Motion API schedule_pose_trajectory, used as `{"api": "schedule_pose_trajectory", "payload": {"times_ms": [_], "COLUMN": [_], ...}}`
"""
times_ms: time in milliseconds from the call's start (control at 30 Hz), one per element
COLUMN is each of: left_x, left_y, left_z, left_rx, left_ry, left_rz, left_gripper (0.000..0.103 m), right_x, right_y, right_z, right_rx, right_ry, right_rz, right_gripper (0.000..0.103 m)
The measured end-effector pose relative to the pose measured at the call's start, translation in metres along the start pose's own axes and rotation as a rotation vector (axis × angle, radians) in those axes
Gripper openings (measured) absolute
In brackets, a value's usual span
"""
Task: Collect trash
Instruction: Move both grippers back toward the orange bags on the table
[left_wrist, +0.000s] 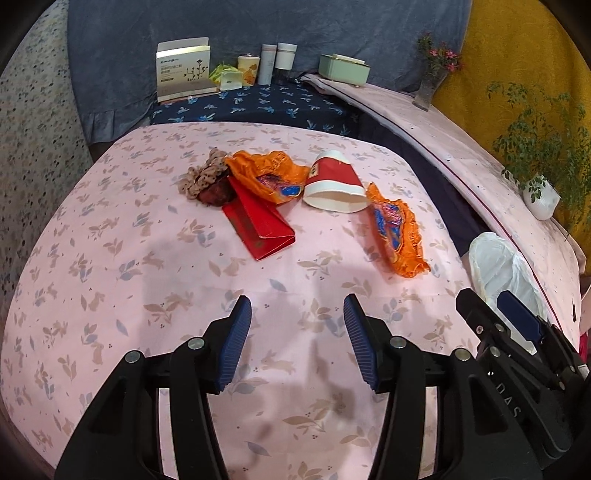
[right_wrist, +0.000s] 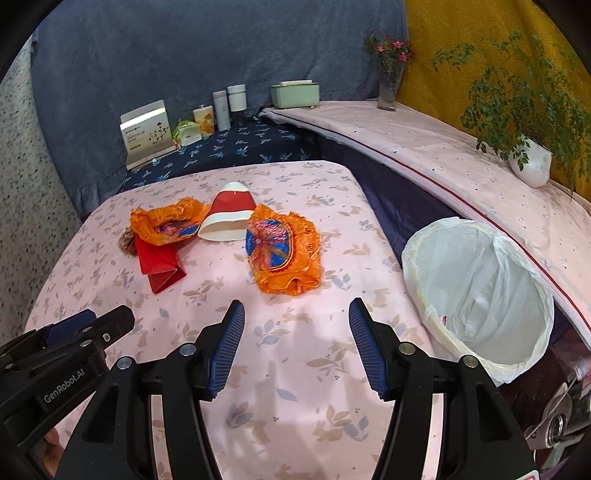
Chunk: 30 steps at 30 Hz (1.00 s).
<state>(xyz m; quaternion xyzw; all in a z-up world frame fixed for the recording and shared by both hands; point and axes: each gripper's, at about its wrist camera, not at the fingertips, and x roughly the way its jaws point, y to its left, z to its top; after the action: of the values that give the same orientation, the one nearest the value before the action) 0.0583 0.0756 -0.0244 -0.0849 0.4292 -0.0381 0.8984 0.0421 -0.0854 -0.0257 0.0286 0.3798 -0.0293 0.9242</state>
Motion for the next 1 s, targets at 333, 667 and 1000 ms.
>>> {"api": "schedule_pose_trajectory", "payload": {"times_ms": [333,667,1000], "left_x": [0.019,0.052,0.089], "left_y": [0.018,0.039,0.036], "left_z": [0.007,0.03,0.052], "left_rx": [-0.02,-0.071,-0.09], "left_ry": [0.011,0.035,0.073], "left_rz": [0.006,0.012,0.002], "left_gripper": [0.057,0.066,0.068], "right_x": [0.017,0.048,0.092], "right_y": [0.014,0.02,0.033], "right_z": [0.002,0.012,0.023], "right_rx": [-0.006,-0.009,-0.027], "right_ry": [0.018,0.044,0.077], "right_rz": [-0.007,-0.028,-0.034], "right_gripper": [0.057,0.057,0.06]}}
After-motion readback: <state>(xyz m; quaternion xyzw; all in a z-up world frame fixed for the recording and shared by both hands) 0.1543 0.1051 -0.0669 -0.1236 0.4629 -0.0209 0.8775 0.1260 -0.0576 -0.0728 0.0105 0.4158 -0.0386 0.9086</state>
